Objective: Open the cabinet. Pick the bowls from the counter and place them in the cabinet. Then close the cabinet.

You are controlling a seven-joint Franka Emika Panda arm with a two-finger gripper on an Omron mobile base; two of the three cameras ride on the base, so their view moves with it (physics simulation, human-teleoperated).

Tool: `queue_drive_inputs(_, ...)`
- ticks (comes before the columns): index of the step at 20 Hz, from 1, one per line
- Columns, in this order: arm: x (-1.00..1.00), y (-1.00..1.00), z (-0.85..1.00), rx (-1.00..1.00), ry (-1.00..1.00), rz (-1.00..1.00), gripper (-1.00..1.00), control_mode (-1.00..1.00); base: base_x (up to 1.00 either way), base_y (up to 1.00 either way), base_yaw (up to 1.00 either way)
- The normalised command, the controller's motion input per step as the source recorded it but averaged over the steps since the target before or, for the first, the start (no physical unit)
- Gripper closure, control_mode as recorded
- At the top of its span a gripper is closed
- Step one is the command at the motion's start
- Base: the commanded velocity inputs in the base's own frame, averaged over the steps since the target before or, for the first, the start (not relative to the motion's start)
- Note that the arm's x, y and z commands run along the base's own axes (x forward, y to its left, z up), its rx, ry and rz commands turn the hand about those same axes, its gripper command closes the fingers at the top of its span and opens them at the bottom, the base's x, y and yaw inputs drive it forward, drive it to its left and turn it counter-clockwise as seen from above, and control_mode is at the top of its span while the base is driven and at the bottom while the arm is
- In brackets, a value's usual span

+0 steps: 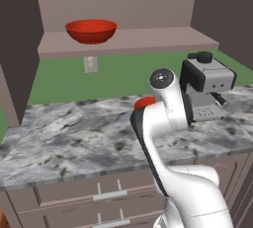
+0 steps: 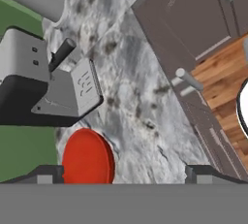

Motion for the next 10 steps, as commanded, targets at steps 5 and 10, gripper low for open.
queue_drive_inputs(5,0.35,0.16,-0.37,-0.01,0.01,0.0,-1.0,-1.0,0.0,0.0,0.0)
queue_drive_inputs(10,0.04,0.04,-0.45,0.0,-0.1,0.0,-1.0,-1.0,0.0,0.0,0.0)
